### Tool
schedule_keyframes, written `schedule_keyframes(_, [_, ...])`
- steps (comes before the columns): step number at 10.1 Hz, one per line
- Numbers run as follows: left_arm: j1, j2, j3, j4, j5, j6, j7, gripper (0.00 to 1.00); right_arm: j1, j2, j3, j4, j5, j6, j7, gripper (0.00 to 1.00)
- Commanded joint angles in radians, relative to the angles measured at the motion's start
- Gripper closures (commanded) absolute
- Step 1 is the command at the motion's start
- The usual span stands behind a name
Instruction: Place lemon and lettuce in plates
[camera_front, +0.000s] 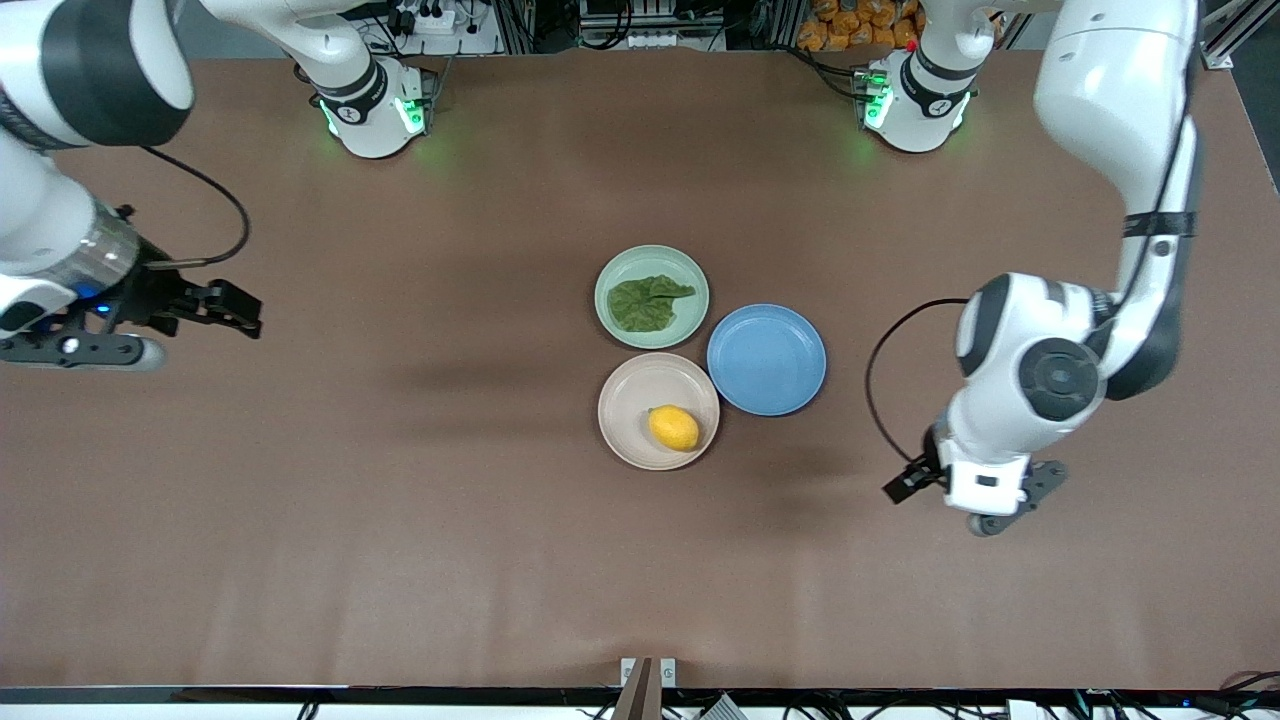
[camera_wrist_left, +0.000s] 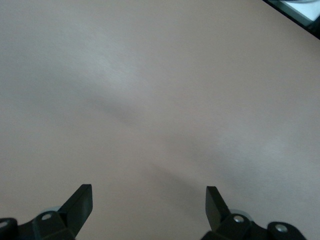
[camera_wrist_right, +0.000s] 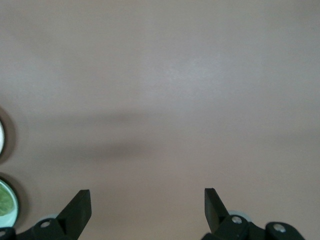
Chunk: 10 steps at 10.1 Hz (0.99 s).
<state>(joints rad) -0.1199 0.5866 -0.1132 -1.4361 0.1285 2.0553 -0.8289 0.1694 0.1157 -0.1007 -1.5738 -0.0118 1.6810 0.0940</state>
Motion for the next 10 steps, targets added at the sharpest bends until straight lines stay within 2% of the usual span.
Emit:
schedule_keyframes(1, [0.061,-0.1,-0.017,-0.096,-0.033,-0.056,0.14,0.0,-0.054,-0.014,0.009,-0.006,0.019,-0.003,-0.04,0.0])
schedule_keyframes(4, [0.069,-0.224,-0.003,-0.226,-0.072,-0.058,0.273,0.0,-0.088,-0.014,0.009,-0.006,0.023,-0.004,-0.04,0.0])
schedule_keyframes(5, [0.075,-0.3,0.0,-0.281,-0.085,-0.058,0.316,0.0,-0.09,-0.016,0.01,-0.005,0.023,0.0,-0.04,0.0])
schedule_keyframes(7, [0.068,-0.471,0.059,-0.38,-0.16,-0.064,0.413,0.0,-0.096,-0.033,0.01,-0.005,0.023,0.012,-0.04,0.0])
schedule_keyframes(10, [0.062,-0.599,0.069,-0.394,-0.147,-0.115,0.503,0.0,-0.11,-0.079,0.01,-0.005,0.024,0.013,-0.039,0.0])
